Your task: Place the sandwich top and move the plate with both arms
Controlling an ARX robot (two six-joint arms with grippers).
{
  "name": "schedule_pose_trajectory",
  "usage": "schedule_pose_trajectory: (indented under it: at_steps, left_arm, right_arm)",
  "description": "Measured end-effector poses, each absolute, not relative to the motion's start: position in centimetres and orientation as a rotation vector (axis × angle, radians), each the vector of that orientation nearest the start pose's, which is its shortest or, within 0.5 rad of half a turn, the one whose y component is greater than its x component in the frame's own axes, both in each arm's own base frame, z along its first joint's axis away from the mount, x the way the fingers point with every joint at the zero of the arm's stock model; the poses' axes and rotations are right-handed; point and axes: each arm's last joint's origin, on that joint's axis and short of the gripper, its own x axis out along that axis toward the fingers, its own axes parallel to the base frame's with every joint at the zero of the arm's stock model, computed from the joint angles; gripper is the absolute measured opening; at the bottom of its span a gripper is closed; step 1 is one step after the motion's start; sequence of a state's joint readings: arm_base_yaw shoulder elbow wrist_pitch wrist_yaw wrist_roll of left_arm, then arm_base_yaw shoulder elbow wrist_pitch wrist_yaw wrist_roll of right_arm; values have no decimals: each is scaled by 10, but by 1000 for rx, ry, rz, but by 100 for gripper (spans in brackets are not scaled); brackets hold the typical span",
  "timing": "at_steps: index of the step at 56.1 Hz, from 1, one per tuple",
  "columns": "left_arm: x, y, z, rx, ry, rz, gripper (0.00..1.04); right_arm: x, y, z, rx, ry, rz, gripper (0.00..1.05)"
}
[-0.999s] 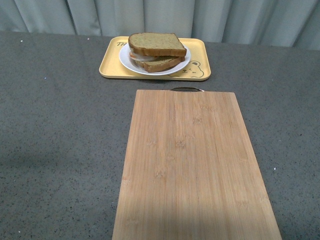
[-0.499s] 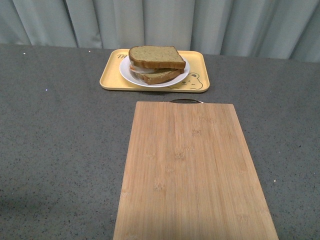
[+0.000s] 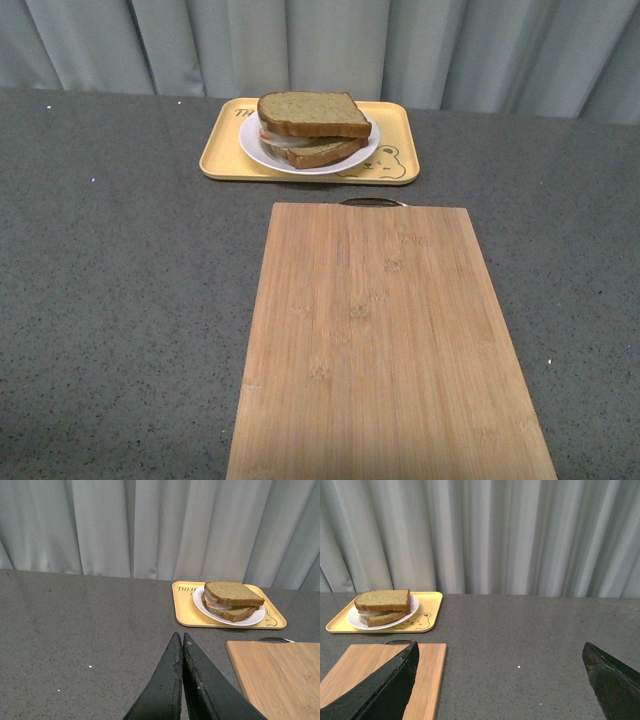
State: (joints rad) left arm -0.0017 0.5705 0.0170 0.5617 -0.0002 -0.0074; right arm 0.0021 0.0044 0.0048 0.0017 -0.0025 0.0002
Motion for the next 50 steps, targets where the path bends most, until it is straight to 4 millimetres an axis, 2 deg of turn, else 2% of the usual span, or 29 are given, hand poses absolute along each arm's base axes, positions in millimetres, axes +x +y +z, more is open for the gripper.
schedule_pose_trajectory:
  at_steps: [50]
  left_arm:
    - [110, 0, 172, -7, -20, -2, 4]
  right_arm:
    - [98, 0, 165, 0, -2, 5, 95]
